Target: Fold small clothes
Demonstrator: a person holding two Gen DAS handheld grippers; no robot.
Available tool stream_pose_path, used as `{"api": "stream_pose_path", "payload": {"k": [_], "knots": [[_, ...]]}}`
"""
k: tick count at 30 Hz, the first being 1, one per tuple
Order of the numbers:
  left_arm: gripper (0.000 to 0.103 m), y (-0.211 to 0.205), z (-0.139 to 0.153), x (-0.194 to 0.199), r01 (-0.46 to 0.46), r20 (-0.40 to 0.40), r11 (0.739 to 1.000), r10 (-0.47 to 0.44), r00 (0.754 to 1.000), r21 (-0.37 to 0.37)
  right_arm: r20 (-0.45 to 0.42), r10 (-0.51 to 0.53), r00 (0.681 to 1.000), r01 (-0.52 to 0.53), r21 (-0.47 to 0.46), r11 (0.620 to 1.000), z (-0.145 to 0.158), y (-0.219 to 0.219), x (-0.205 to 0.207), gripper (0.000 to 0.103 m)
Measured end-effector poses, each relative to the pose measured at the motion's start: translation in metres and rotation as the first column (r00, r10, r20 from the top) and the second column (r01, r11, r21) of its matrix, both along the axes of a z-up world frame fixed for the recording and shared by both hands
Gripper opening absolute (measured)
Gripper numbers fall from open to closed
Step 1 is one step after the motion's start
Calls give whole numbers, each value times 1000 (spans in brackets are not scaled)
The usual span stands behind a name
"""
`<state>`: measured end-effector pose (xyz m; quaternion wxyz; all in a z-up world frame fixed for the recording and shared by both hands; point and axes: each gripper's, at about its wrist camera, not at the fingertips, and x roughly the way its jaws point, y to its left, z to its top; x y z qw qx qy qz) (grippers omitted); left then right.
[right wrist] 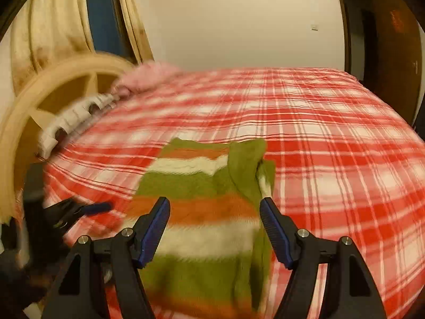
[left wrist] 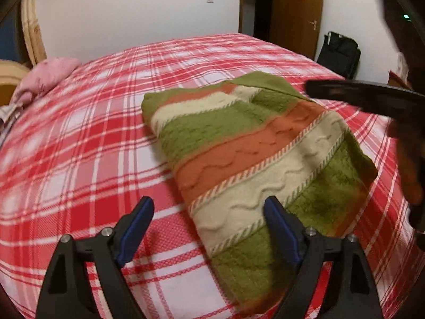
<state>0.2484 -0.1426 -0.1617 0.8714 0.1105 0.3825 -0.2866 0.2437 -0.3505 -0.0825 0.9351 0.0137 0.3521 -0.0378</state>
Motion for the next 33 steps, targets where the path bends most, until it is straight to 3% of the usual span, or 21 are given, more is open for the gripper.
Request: {"api": "stream_pose_path", "payload": {"k": [3,5,9,14,19,22,25,26,28,33], "knots": [[90,5,-4,-1,9,-21,1000,-10,1000,-28,-154,-50,987,62,73,995,-28,-14,29,34],[91,7,-7,-4,25,-27,999,-26,999,-31,-176,-55,983,74,105,992,-41,-20,22,34],[92,4,-12,-13,74,-18,997,-74,997,-15,-163,-32,986,48,96,994,-46,-20,-8,19],[92,-1,-13,-24,111,39,994,-112,993,5,-134,-91,987,100,59,993,-49,-26,-13,15],[103,7,-15,-17,70,0,997,-70,998,-22,-147,-115,982,127,73,989,-49,-29,-12,14],[103,9,-20,-9,56,-40,998,-57,998,-34,-150,-88,985,96,52,994,-50,-26,-19,15],[103,9,-22,-8,48,-62,998,-50,997,-34,-128,-56,990,69,101,993,-44,-28,-30,19],[103,9,-23,-7,47,-69,998,-50,996,-37,-128,-55,990,68,103,992,-42,-27,-34,24],[103,10,-25,-4,42,-94,998,-47,994,-48,-129,-53,990,64,89,994,-43,-23,-44,62],[103,13,-28,-3,35,-130,997,-44,991,-70,-162,-50,986,64,83,995,-59,-20,-62,64]]}}
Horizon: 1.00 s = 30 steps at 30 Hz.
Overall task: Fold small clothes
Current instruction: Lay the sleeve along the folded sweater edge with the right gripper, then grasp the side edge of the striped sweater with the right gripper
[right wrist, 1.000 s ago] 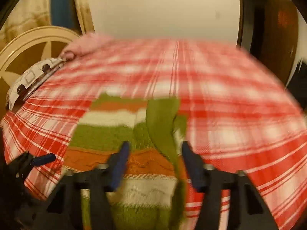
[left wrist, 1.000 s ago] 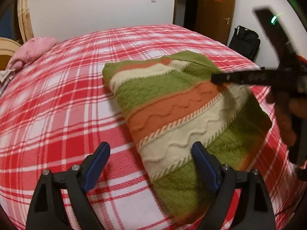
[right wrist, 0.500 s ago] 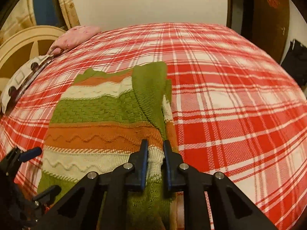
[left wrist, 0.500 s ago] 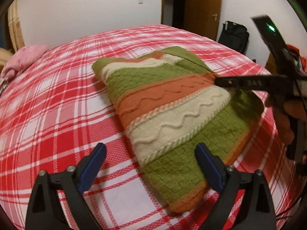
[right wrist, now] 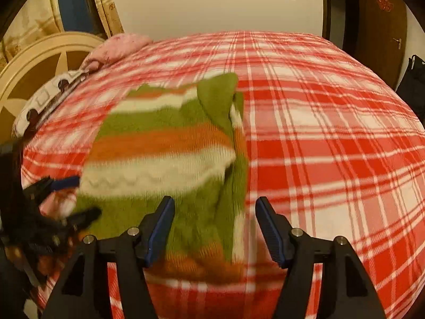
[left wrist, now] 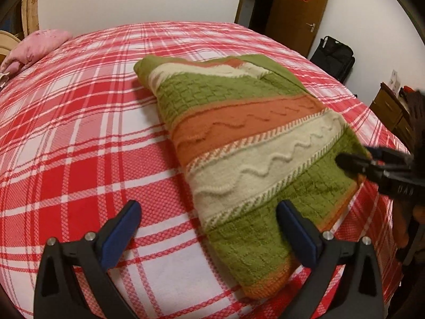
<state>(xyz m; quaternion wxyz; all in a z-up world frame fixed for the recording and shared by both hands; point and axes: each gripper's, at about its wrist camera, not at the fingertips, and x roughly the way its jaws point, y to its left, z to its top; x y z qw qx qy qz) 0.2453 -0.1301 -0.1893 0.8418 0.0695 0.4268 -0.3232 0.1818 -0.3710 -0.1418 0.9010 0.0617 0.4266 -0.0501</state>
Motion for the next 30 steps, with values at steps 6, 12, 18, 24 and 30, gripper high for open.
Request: {"api": "stream_pose_path", "payload": {"k": [6,12,18,24,30], "knots": [[103,-1,0,-2,3,4,1000,-3,1000,11,-3,15,1000,-15,29,999,-4,4,-16,23],[103,-1,0,-2,8,14,1000,-9,1000,16,-50,14,999,-14,1,1000,-6,6,-18,19],[103,-3,1,-3,5,30,999,-6,1000,32,-77,22,997,-26,-45,999,-8,12,-17,19],[103,-1,5,-7,-19,62,999,16,998,46,-107,43,993,-49,-53,997,-5,15,-15,19],[103,-1,7,-13,-31,108,997,23,994,69,-107,53,993,-62,-77,995,-6,18,-22,20]]}}
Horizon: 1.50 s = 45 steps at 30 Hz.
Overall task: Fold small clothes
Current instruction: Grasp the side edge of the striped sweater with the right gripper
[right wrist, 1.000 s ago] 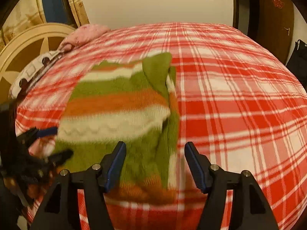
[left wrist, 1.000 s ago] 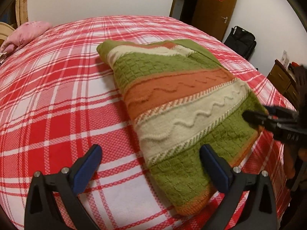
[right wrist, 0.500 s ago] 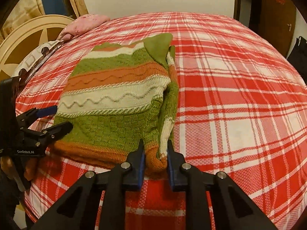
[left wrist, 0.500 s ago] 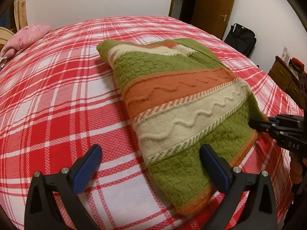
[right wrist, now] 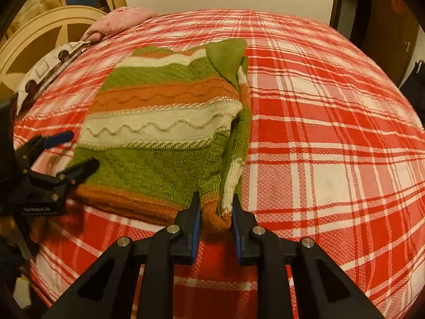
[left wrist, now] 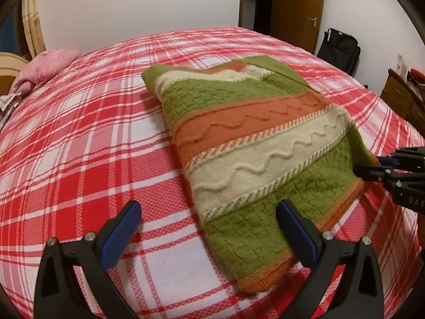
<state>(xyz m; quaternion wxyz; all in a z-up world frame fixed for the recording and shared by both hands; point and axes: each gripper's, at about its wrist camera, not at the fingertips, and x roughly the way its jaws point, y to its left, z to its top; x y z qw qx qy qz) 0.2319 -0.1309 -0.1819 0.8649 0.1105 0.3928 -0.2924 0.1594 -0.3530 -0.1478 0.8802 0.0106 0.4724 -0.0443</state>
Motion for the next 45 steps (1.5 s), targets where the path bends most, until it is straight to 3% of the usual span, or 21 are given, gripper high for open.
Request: {"api": "stream_pose_path", "payload": {"k": [2,4,7,10,11,14,18,22,25,28,32,38,41,45], "knots": [[103,8,2,1,-14,7,1000,14,1000,-27,13,3,1000,-4,9,1000,12,-2,0,22],[103,10,2,2,-19,0,999,19,1000,-47,78,-22,997,22,-3,1000,31,-9,0,44],[103,7,-2,9,-15,-39,998,13,999,-53,201,-42,979,56,-61,997,63,-14,11,45],[103,8,-4,13,-13,-64,998,9,998,-65,238,57,970,-71,49,996,80,-7,42,45],[103,8,-4,14,-17,-69,997,12,998,-71,236,96,967,-116,69,991,80,0,56,45],[103,12,7,13,-62,-42,996,59,997,-64,168,138,976,-139,-7,990,60,15,101,45],[103,17,26,18,-122,-41,985,118,992,-123,34,44,998,-44,-10,999,12,-6,136,43],[103,-12,16,24,-85,10,996,85,996,14,18,31,999,-32,31,999,17,-24,135,43],[103,-20,16,29,-86,12,996,85,996,29,56,58,997,-60,25,998,36,-23,133,43],[103,-26,14,34,-104,-3,994,104,995,46,115,11,993,-16,40,999,53,-35,149,43],[103,-28,8,33,-98,-18,994,100,995,56,-49,-24,999,21,-60,998,16,-45,187,43],[103,3,28,27,-133,-7,991,133,991,15,37,-48,998,44,119,992,16,-72,163,45],[103,8,30,35,-164,-52,986,163,985,-32,79,-73,994,52,240,969,17,-91,151,48],[103,-9,16,42,-168,-85,986,166,983,-17,83,-91,992,51,393,918,12,-110,161,48]]}}
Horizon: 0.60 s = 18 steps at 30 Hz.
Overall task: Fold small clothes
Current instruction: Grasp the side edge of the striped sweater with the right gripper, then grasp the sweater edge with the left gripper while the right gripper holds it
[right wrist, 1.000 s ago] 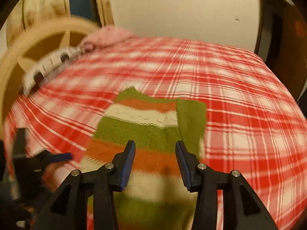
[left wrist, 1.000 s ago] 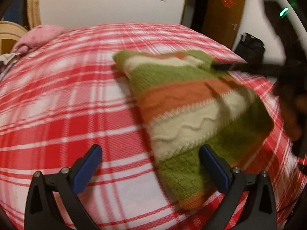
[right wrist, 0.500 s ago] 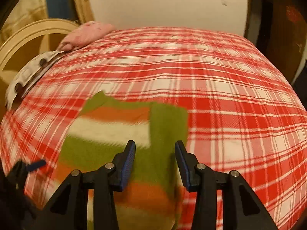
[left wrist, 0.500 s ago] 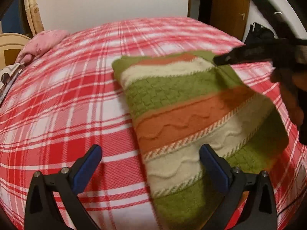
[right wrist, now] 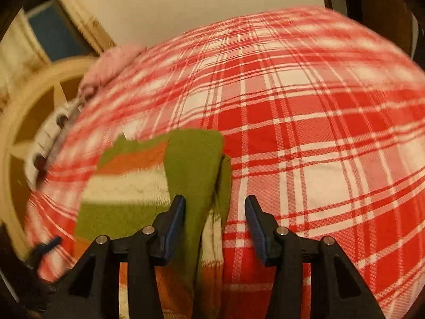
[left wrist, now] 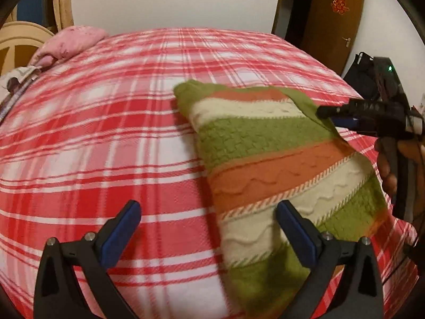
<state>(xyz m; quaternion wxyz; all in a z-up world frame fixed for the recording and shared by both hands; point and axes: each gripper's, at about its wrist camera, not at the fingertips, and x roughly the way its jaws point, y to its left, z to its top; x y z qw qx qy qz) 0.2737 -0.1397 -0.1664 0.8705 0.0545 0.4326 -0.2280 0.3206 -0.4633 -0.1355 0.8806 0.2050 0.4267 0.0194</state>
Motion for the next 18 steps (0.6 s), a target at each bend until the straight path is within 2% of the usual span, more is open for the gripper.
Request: {"api": "stream_pose_path", "payload": {"k": [1,4,8,12,16,18], "knots": [[103,-2,-4,0,2,-9,1000,-2,1000,4,1,11,1000,-11,27,1000,-2,-1,2,48],[103,-8,-12,3,8,-17,1000,-8,1000,-14,-16,49,999,-49,9,999,-11,6,12,48],[103,-8,-17,4,13,-24,1000,-13,1000,-29,0,79,997,-79,83,993,-23,3,24,48],[103,-9,-18,9,18,-45,999,-19,999,-38,18,87,996,-89,196,977,-33,-5,36,48],[103,-8,-19,12,21,-58,998,-24,998,-56,44,119,992,-126,217,968,-36,3,34,50],[103,-8,-20,13,22,-61,998,-26,998,-65,46,132,990,-138,192,972,-35,5,32,51]]}}
